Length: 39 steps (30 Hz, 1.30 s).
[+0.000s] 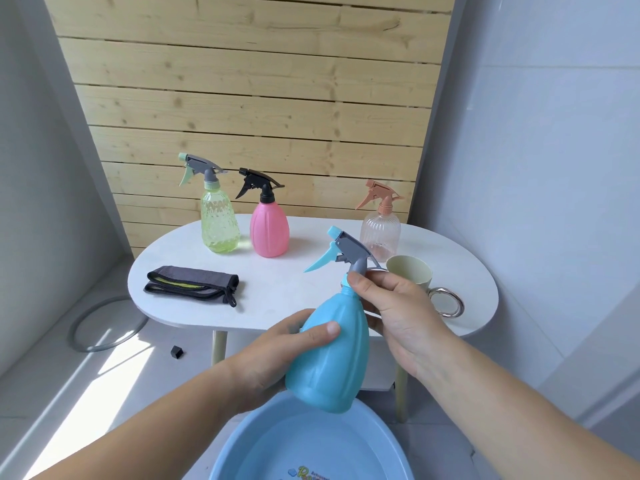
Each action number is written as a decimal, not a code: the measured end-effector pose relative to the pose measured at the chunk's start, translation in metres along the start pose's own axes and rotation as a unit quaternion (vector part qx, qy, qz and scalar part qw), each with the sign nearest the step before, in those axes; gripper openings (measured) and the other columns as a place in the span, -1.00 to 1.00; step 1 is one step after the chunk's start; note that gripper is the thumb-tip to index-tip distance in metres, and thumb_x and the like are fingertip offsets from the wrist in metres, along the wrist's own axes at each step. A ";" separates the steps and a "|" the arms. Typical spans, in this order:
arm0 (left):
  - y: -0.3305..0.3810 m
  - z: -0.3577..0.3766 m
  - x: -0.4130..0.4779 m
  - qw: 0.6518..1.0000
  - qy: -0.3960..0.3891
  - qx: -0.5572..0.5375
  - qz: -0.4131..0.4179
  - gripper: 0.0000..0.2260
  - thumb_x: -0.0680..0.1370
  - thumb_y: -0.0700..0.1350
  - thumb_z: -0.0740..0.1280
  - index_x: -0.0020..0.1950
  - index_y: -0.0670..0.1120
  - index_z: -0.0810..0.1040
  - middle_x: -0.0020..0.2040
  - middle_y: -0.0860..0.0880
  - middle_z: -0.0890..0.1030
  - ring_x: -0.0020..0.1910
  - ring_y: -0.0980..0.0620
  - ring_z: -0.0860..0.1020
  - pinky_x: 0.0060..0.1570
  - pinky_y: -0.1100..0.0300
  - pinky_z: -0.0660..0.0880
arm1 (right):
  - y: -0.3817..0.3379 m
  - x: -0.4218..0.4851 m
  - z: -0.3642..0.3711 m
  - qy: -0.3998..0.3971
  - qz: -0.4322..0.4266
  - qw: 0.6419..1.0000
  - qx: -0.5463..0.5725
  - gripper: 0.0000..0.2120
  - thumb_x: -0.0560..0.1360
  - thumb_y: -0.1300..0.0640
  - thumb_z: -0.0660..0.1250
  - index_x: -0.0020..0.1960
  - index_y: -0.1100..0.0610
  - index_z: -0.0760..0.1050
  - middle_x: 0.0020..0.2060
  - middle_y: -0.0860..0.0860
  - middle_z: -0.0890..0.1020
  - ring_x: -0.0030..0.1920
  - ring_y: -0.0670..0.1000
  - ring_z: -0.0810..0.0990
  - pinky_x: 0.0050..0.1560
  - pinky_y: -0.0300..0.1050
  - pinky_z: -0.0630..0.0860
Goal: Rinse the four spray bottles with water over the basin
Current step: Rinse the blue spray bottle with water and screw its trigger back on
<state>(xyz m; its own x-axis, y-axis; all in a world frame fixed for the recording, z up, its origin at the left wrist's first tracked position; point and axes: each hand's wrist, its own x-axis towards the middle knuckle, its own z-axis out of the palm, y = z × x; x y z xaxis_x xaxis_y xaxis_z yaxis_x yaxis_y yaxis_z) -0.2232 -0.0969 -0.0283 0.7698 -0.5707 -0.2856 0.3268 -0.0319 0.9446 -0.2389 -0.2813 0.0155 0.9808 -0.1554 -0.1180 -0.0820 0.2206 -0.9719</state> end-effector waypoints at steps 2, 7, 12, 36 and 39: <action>-0.002 -0.003 -0.003 1.000 -0.005 0.013 -0.007 -0.38 0.34 0.17 0.58 0.34 -0.02 0.60 0.22 -0.16 0.70 0.17 -0.16 0.69 0.15 -0.05 0.59 | 0.002 0.003 -0.001 0.015 -0.005 1.000 0.000 -0.84 0.49 0.09 0.48 -0.01 0.17 0.68 -0.12 0.04 0.72 -0.15 -0.01 0.66 -0.08 -0.14 0.60; -0.008 -0.013 -0.010 0.998 -0.006 0.044 -0.035 -0.39 0.33 0.14 0.58 0.33 -0.03 0.59 0.19 -0.13 0.71 0.14 -0.10 0.70 0.07 0.07 0.59 | -0.002 0.020 0.000 0.054 0.003 0.998 0.018 -0.85 0.48 0.07 0.49 0.01 0.12 0.67 -0.03 0.07 0.73 -0.13 -0.02 0.61 -0.06 -0.14 0.61; -0.012 -0.031 -0.024 0.996 0.000 0.072 -0.055 -0.46 0.40 0.07 0.53 0.36 0.01 0.56 0.11 -0.06 0.72 0.03 -0.02 0.71 -0.12 0.23 0.59 | -0.012 0.040 0.008 0.085 0.001 0.995 0.050 -0.89 0.50 0.10 0.47 0.00 0.09 0.62 -0.09 0.01 0.69 -0.20 -0.01 0.61 -0.15 -0.14 0.63; -0.019 -0.035 -0.009 0.993 0.078 0.081 0.029 -0.46 0.37 0.10 0.57 0.29 0.03 0.52 0.06 -0.01 0.73 0.03 0.02 0.73 -0.07 0.24 0.60 | 0.059 0.125 0.015 0.165 0.088 0.970 -0.156 -0.74 0.42 0.14 0.56 -0.10 0.24 0.52 -0.27 0.17 0.63 -0.41 0.08 0.63 -0.21 0.02 0.69; -0.018 -0.039 -0.006 0.993 0.083 0.081 0.034 -0.46 0.37 0.11 0.56 0.29 0.03 0.53 0.05 0.00 0.73 0.01 0.03 0.73 -0.10 0.26 0.60 | 0.061 0.127 0.016 0.170 0.077 0.967 -0.173 -0.73 0.43 0.13 0.56 -0.12 0.21 0.49 -0.23 0.15 0.63 -0.41 0.06 0.63 -0.27 -0.01 0.69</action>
<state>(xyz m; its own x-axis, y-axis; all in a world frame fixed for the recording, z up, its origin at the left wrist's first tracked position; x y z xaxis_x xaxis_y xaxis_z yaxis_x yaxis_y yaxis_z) -0.2130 -0.0610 -0.0497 0.8714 -0.4330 -0.2307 0.1890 -0.1376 0.9723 -0.1162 -0.2718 -0.0559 0.8418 -0.4673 -0.2702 -0.3350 -0.0598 -0.9403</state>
